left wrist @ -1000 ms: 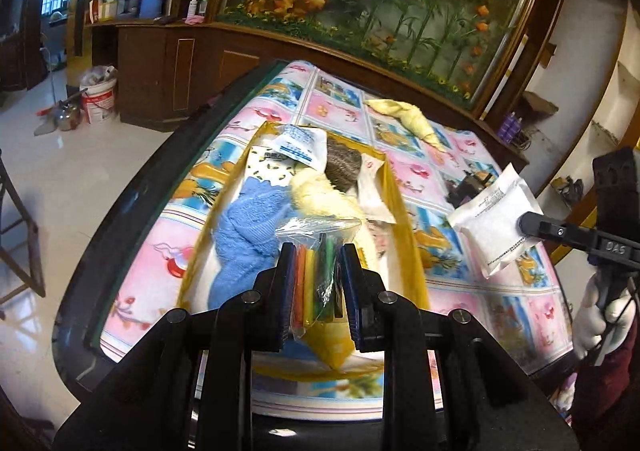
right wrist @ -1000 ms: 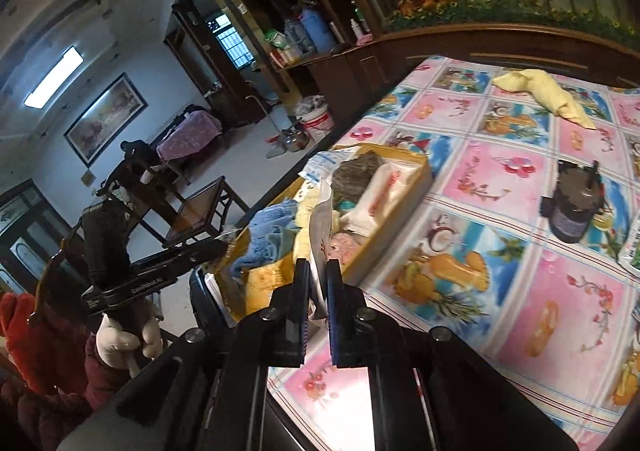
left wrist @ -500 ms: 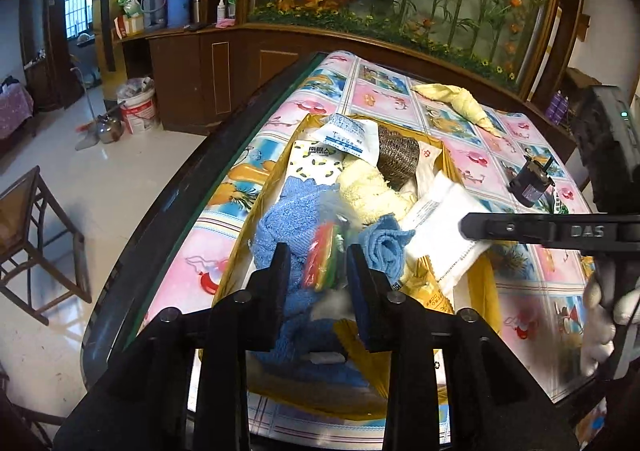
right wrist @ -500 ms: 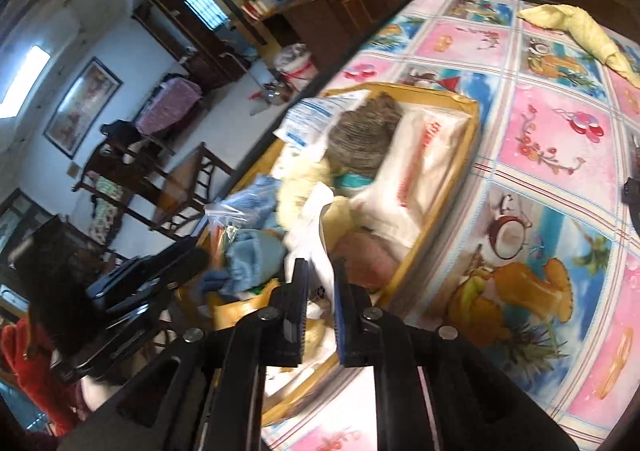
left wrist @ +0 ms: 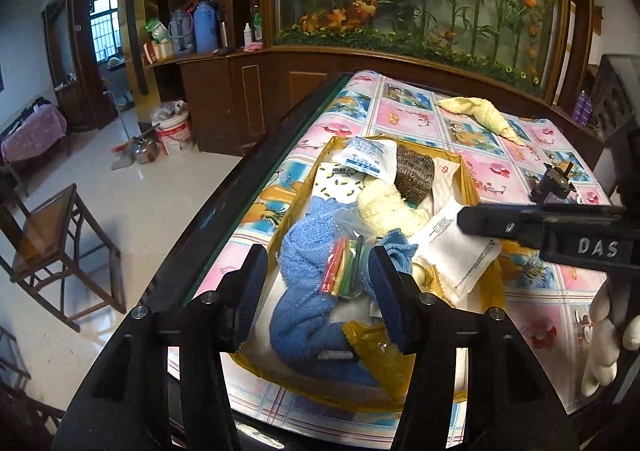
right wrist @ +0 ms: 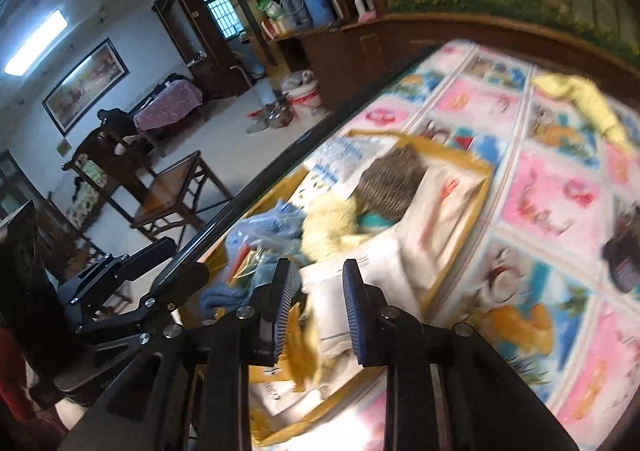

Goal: Organize soft objects
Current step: 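Carry the white packet and pencil bag into the tray and open both tools, then withdraw both tools and grasp the green-white granule packet with the right tool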

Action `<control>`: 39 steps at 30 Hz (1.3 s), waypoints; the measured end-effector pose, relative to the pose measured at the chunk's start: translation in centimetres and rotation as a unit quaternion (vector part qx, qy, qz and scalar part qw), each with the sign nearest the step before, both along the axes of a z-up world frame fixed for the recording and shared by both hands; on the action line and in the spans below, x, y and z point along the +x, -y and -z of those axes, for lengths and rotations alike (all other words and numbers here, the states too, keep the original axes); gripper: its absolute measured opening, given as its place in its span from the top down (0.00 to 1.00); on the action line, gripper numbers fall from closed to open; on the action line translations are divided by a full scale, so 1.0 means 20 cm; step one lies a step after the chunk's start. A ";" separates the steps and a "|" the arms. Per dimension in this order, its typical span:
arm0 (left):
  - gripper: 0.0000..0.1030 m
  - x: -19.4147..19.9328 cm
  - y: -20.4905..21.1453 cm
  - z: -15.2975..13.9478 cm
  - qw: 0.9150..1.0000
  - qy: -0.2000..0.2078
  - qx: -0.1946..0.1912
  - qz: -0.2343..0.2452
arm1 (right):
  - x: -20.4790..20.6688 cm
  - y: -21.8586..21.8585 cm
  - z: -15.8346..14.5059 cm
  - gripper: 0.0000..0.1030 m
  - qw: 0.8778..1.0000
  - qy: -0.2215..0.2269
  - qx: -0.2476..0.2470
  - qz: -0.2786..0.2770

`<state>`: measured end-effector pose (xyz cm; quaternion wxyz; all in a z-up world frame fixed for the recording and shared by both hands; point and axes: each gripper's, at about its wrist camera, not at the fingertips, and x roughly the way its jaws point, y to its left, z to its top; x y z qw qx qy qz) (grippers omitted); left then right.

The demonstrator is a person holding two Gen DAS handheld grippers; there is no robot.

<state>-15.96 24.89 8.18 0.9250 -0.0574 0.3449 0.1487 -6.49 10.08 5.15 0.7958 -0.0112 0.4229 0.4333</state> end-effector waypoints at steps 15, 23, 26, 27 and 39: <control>0.48 -0.06 0.04 -0.04 0.999 0.004 0.042 -0.029 | -0.01 0.05 0.00 0.76 1.000 -0.010 0.011 0.022; 0.43 -0.11 0.12 -0.10 0.997 0.016 0.073 -0.035 | -0.08 0.13 -0.05 0.71 0.999 0.016 0.022 0.027; 0.43 -0.12 0.17 -0.12 0.995 0.021 0.092 -0.037 | -0.08 0.18 -0.05 0.67 0.999 0.016 0.026 0.034; 0.43 -0.13 0.19 -0.13 0.994 0.022 0.098 -0.036 | -0.08 0.20 -0.05 0.66 0.999 0.017 0.028 0.037; 0.43 -0.12 0.39 -0.16 0.991 0.022 0.133 -0.006 | -0.04 0.54 0.01 0.62 0.995 0.005 0.037 0.095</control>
